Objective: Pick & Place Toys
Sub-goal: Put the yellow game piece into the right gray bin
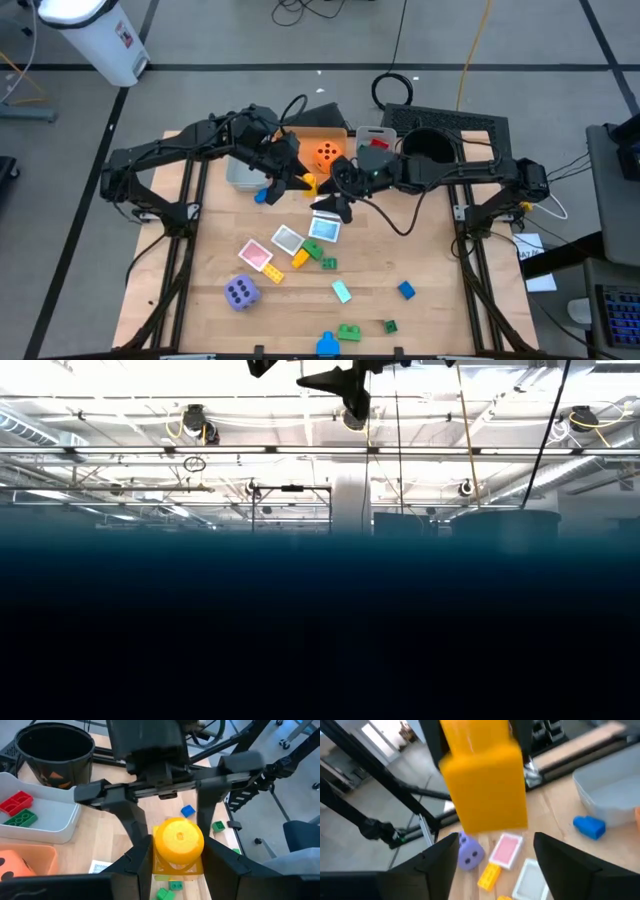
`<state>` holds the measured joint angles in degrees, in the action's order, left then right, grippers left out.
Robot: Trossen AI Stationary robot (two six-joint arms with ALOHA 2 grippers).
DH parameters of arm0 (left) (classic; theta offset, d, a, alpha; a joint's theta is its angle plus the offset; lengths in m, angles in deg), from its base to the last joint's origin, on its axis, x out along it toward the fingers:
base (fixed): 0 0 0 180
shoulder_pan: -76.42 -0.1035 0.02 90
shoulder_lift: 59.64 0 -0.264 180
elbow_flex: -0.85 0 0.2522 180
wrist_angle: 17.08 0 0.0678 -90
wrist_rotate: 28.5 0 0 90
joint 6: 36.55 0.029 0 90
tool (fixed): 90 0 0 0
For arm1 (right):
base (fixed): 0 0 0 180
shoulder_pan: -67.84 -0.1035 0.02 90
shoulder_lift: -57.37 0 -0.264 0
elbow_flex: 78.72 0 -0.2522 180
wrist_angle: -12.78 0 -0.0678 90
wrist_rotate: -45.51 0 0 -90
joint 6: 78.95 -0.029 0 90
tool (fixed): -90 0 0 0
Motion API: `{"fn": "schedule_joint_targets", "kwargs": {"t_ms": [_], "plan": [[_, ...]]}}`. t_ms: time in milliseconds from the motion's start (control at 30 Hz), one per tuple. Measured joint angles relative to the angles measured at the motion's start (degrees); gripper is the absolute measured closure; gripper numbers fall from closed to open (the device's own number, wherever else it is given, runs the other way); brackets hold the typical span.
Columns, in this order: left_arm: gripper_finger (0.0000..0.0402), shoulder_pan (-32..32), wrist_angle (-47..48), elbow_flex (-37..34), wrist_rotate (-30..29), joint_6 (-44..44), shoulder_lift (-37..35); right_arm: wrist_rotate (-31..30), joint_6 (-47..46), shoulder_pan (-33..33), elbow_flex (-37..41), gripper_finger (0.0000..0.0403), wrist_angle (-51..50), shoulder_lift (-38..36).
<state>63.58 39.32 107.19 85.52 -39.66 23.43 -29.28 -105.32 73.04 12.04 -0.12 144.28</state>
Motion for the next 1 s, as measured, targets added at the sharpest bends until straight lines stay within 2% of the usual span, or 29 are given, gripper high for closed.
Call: {"fn": "schedule_joint_targets", "kwargs": {"t_ms": [233, 467, 633, 933, 1000], "plan": [[0.0263, -0.02, 0.0, -0.01, -0.02, 0.0, 0.02, -0.18, 0.4, 0.48, 0.0, 0.012, 7.09, -0.09], [0.0263, -0.02, -0.02, -0.01, -0.01, -0.02, 0.02, -1.7, 0.82, 1.17, 0.0, 0.0132, 7.06, -0.09], [0.0263, 0.0, -0.11, -0.01, -0.01, -0.07, 0.04, -3.16, 1.66, 1.15, 0.0, 0.0164, 7.06, -0.09], [0.0263, -0.07, -0.74, -0.08, -0.28, -1.05, 0.11, -3.07, 2.74, 1.1, 0.0, 0.0276, 6.21, -0.09], [0.0263, -0.09, -0.76, -0.08, -0.28, -1.16, 0.11, -3.09, 3.27, 1.1, 0.0, 0.0287, 6.13, -0.1]]}}
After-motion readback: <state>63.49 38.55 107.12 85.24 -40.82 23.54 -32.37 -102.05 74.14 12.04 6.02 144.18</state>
